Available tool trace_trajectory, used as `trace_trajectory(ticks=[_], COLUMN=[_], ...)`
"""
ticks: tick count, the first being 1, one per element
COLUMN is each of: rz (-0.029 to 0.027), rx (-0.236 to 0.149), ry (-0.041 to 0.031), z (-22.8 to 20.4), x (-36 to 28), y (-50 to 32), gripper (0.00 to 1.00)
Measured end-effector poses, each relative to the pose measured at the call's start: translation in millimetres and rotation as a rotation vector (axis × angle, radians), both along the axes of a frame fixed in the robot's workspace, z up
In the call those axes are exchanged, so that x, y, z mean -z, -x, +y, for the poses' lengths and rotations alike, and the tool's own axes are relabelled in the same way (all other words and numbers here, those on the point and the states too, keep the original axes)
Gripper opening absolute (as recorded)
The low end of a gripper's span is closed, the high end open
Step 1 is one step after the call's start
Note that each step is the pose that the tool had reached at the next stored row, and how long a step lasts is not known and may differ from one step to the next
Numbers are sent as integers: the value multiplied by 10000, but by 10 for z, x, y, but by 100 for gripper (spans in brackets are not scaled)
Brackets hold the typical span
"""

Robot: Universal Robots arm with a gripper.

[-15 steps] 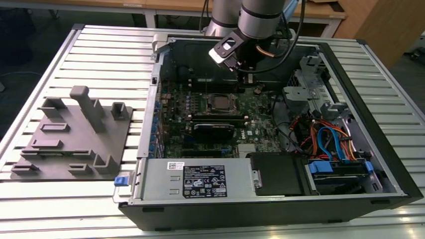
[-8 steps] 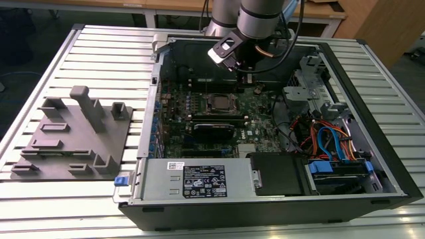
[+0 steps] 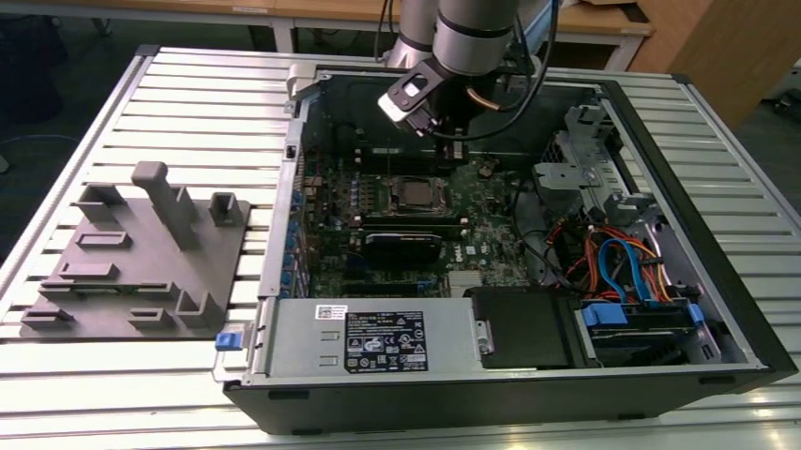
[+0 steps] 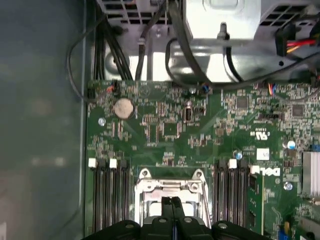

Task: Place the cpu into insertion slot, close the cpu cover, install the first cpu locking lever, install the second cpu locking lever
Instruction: 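Close the cpu cover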

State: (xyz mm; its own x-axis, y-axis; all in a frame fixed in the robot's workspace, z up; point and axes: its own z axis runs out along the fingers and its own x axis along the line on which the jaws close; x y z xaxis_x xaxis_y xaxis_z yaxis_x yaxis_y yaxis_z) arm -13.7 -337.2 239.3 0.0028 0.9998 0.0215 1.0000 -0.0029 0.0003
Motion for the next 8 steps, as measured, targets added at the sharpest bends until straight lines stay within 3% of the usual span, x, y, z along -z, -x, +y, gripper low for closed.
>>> trace_trajectory(ticks=[8], rz=[0], rx=[-185], ry=[0], z=[-28], x=[72], y=[143], gripper=[11])
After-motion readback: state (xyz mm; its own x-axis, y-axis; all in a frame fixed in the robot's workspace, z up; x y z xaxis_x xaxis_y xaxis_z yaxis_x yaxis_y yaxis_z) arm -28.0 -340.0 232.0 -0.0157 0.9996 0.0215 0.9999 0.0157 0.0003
